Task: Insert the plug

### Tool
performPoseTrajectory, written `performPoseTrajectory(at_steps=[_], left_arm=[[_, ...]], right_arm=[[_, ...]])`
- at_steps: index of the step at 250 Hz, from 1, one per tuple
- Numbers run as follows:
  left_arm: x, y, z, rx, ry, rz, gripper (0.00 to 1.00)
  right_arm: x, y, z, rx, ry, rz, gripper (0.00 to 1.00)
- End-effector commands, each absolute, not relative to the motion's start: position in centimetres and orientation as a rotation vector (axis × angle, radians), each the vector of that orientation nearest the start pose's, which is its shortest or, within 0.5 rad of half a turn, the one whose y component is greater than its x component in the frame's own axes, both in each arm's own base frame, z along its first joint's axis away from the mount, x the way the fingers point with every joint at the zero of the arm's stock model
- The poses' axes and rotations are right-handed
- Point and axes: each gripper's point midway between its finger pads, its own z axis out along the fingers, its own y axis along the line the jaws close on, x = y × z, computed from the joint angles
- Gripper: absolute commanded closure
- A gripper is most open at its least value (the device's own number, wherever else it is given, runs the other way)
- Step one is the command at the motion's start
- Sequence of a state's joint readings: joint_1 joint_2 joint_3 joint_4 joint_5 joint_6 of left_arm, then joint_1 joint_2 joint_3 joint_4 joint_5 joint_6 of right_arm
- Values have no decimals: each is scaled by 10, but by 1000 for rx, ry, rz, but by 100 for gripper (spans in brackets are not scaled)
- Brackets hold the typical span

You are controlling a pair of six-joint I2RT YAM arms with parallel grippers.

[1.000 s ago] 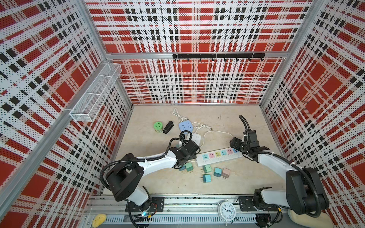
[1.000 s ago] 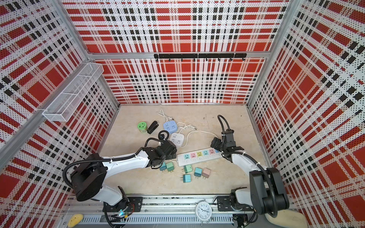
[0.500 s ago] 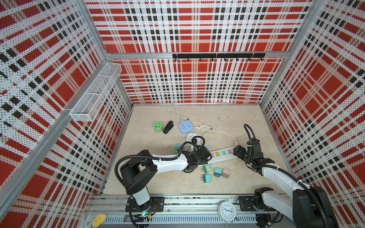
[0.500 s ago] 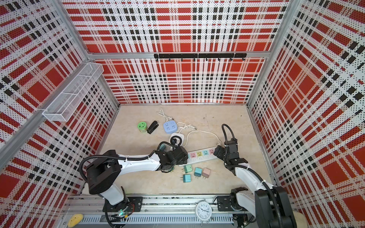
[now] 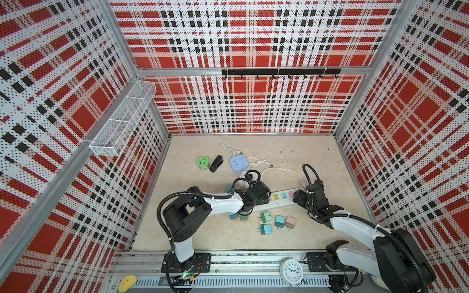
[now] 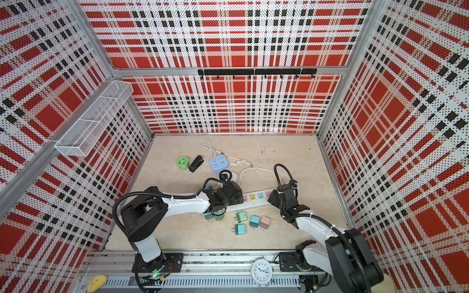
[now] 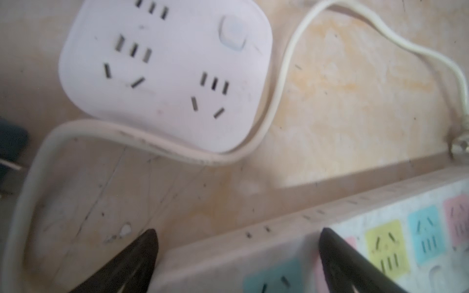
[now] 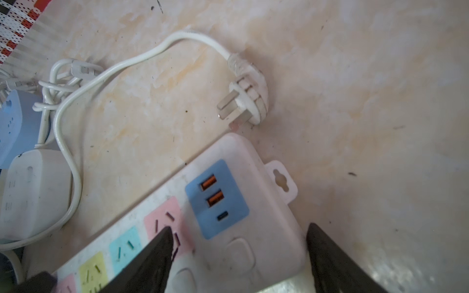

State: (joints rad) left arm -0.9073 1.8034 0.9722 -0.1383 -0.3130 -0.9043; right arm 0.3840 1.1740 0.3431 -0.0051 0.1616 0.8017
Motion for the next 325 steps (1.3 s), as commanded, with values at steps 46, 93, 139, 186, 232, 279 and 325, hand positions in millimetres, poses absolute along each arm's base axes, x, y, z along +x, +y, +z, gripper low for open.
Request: performPoseTrajectory(at_steps=[46,93,139,186,232,279,325], left_arm=[[334,-279,17,-112,2563,-308,1],[344,-273,29,-102,2533,-298,1],[319,-249,71,-164,2448,-102,1],[284,-243,107,-213,2357,-79,1],[261,-272,101,-200,2372,-307,1],[255,-280,86,-218,2412,-325,1],[249,-283,71,-270,2456,-322,1]], right_arm=[[298,113,44,626,2270,472,17],[298,124,40,601,2281,441,19],[291,100,58,609,2232,321,9],[290,76,97,557,2149,253,1],[310,69,109,514,2146,318,0],[327,78,95,470,2211,366,1],[335,93,80,429,2252,435,2]])
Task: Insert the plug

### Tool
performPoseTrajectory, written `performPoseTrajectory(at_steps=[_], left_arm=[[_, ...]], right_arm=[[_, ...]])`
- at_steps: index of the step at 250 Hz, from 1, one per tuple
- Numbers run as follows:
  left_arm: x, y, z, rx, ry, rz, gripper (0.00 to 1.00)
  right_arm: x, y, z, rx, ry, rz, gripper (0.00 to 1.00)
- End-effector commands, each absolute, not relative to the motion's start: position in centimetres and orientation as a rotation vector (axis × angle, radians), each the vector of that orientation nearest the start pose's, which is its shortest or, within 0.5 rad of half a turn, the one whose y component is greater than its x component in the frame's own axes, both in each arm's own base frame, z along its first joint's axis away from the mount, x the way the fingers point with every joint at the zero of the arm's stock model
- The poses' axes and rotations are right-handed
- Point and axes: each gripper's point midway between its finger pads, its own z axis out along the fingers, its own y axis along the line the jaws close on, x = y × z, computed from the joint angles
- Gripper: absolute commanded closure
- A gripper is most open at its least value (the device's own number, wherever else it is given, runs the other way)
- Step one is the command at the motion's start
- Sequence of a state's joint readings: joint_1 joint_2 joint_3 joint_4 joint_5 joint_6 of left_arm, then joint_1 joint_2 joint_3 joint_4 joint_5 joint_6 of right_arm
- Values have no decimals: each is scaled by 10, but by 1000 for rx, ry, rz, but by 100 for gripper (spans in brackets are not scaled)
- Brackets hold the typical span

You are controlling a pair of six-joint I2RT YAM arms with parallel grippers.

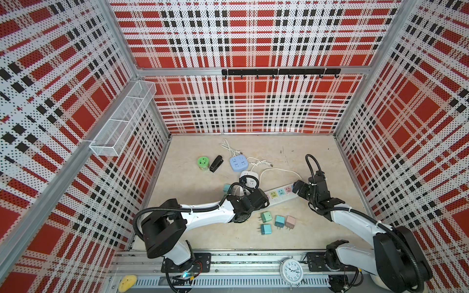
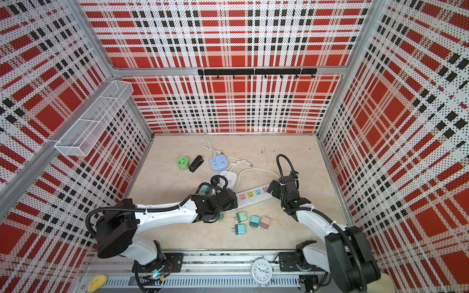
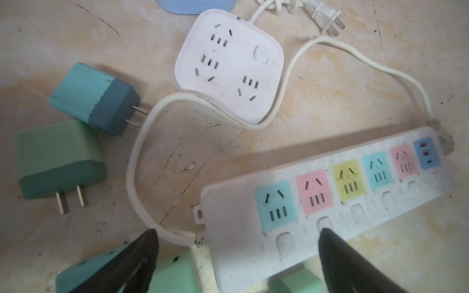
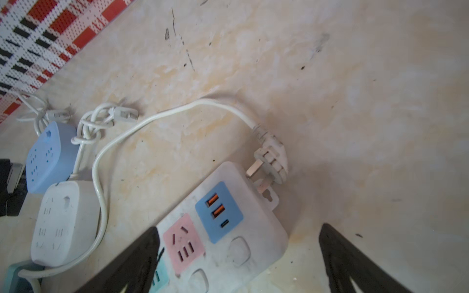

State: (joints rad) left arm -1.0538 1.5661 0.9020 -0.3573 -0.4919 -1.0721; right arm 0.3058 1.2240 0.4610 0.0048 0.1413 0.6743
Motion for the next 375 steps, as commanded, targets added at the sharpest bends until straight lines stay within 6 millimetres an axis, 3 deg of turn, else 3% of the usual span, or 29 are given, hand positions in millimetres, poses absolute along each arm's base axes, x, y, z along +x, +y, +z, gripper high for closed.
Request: performPoseTrajectory(at_steps=[1,94,226,293,375], left_arm=[[249,-283,70,-270,2457,-322,1],[254,-295,44,-285,2528,-294,1],[272,-282,13,-365,2606,-263,1],[323,-251,9,-393,2590,-103,1],[372,-271,1,-293,2603,-130,1]], right_arm=[[335,93,80,429,2252,435,2],[327,102,64,456,2255,535,5],[313,116,61,487,2230,572,7],[303,114,66,534,2187,564,9],[297,121,60,573,2184,598,11]])
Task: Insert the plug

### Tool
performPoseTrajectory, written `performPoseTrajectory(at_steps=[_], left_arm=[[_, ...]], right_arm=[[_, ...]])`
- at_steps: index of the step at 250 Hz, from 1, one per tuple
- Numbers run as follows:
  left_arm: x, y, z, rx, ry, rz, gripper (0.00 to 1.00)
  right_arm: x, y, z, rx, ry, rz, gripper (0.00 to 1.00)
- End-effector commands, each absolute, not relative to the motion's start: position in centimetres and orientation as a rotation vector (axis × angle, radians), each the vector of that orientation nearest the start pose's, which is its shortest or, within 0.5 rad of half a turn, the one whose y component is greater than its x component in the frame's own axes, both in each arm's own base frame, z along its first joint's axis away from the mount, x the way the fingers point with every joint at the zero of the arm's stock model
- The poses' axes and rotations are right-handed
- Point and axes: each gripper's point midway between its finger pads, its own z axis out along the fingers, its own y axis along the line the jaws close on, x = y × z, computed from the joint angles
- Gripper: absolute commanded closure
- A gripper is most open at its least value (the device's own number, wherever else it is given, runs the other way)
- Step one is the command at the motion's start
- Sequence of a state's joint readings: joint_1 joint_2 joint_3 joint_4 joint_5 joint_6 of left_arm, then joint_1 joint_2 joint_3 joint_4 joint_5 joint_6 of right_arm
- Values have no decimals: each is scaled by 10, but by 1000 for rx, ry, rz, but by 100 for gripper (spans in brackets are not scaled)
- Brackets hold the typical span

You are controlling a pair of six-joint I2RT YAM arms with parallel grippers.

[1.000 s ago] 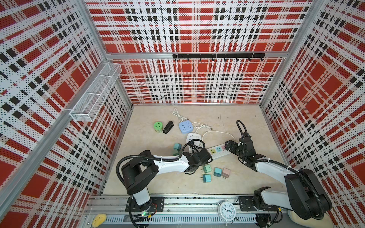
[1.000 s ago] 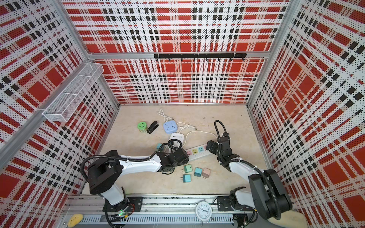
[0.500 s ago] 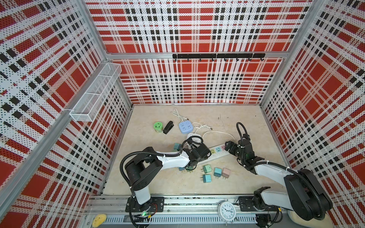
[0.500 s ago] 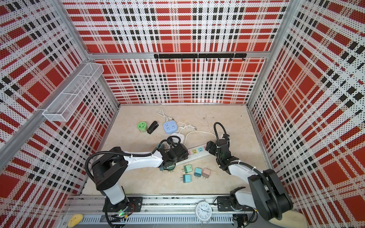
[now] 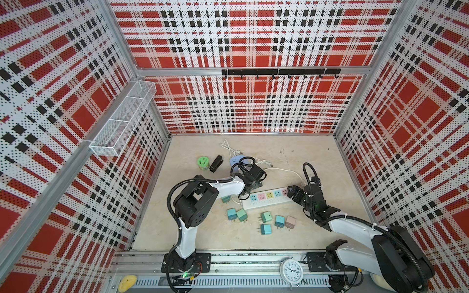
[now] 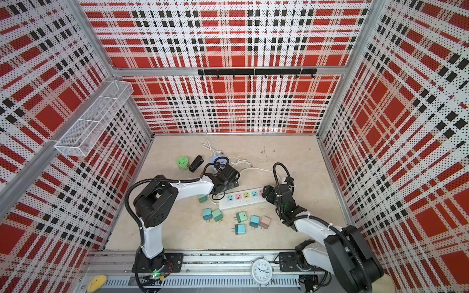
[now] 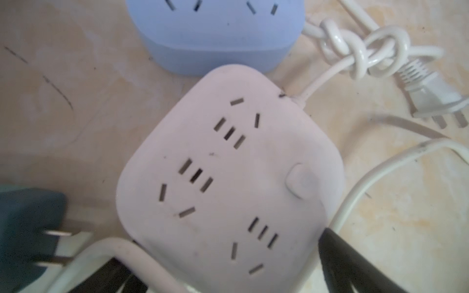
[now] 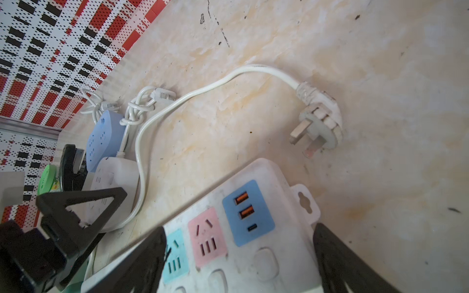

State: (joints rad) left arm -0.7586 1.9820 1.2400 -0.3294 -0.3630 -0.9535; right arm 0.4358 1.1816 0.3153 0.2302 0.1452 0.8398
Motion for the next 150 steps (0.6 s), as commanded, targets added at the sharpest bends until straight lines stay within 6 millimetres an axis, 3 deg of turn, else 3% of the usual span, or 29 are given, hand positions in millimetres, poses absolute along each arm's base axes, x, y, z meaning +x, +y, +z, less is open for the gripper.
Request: performPoseTrajectory(at_steps=[1,39,96,150], left_arm=[[372,-270,1,-294,2601,-130,1],[389,-277,5,-263,2598,-151,1],[416,-290,29,-177,2559,-176,1],[427,-279,37,-196,2547,-168,1]], right_arm=[[297,121,59,575,2183,600,11],[292,132,56,582,2170,625,12],[287,147,55,592,2153,633,14],[295,160,52,553,2186,611,14]])
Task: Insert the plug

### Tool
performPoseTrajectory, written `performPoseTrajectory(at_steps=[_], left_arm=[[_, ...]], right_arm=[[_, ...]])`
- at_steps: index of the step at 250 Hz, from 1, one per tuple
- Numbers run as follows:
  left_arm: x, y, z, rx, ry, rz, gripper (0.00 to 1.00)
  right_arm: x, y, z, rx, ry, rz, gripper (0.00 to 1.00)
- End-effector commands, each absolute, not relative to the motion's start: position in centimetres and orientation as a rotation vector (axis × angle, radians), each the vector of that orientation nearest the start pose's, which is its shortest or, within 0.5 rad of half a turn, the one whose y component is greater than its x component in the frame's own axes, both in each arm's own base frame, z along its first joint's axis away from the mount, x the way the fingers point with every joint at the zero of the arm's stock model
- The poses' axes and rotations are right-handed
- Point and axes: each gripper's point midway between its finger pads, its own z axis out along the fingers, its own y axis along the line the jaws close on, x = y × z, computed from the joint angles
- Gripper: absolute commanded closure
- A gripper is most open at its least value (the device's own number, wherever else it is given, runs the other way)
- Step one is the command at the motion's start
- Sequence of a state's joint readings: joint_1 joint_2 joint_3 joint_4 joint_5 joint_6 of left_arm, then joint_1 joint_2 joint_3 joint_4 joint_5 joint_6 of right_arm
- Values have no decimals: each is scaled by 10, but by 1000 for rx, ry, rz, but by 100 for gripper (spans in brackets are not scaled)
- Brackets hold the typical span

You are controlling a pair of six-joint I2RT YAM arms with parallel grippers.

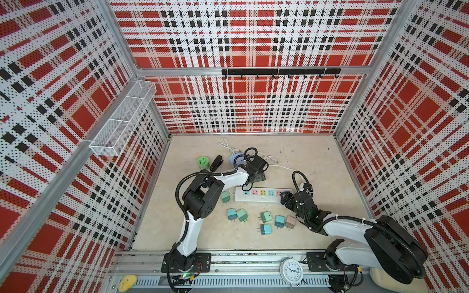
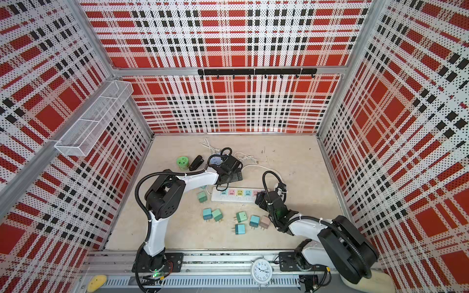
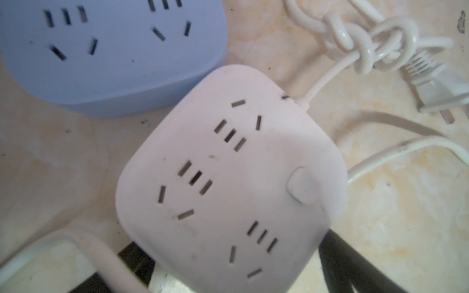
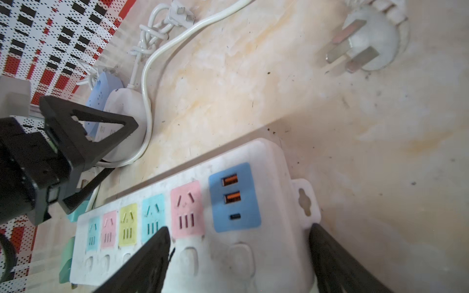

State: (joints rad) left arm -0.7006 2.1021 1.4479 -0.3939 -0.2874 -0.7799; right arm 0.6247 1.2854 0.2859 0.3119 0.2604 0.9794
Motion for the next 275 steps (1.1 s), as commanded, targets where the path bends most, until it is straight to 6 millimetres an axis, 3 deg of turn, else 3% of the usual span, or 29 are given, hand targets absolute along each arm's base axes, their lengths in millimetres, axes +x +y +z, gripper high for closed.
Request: performPoseTrajectory(at_steps=[1,47,102,156,203,230,275], left_arm=[[427,-279,36,-196,2549,-167,1],[418,-274,53,-162,2530,-173,1],[385,-266,119,-107,2429,-167,1],[343,-257,184,-28,2316,-191,1],[296,-223,227,12,2170,-187,1],[275,-194,231,39,2117,-162,1],[253,-129,199,11,2091,13,1]], right_arm=[[295,160,52,553,2186,612,14],[301,167,50,514,2213,594,15],[300,157,72,458,2226,490,12],[280,135,105,417,2211,425,11],[249,133,120,373,2241,450,14],[228,138,120,327,2286,439,18],[193,134,111,256,2366,361,20]])
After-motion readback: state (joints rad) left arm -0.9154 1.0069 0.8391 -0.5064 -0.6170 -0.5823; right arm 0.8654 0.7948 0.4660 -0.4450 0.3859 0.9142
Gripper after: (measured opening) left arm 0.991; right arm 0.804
